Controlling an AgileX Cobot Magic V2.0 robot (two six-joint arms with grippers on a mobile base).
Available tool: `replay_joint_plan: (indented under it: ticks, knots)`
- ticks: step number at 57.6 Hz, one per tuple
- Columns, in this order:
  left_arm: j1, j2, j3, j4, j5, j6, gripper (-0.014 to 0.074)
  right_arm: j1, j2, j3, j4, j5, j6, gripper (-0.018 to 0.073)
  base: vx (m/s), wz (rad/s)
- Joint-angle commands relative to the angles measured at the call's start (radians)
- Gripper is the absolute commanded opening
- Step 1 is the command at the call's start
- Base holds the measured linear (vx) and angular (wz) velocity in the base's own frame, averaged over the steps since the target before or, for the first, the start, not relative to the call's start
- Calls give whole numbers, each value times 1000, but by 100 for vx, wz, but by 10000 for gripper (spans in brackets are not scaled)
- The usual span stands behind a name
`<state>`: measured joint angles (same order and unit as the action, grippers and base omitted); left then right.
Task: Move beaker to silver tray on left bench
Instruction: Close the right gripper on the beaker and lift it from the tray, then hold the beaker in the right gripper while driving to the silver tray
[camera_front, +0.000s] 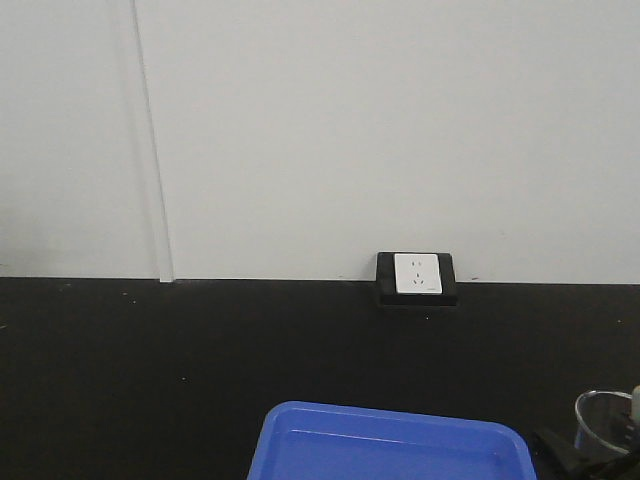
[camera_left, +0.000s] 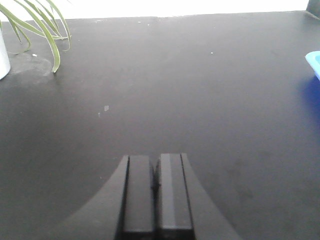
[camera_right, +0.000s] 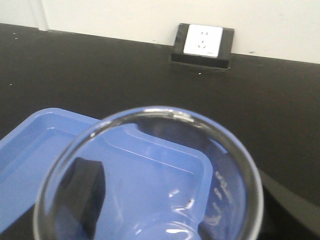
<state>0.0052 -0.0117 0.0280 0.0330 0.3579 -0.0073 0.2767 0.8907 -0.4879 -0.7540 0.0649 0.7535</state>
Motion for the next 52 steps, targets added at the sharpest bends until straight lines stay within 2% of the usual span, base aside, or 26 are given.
replay_joint_plan:
  ticks: [1,52]
  knots:
    - [-6,-16,28,-2,-78,-1,1,-3,-32,-28,-4,-44,-6,-6,0,0]
    - [-6,-16,28,-2,-78,-1,1,-3,-26,-28,-4,-45,-6,-6,-1,0]
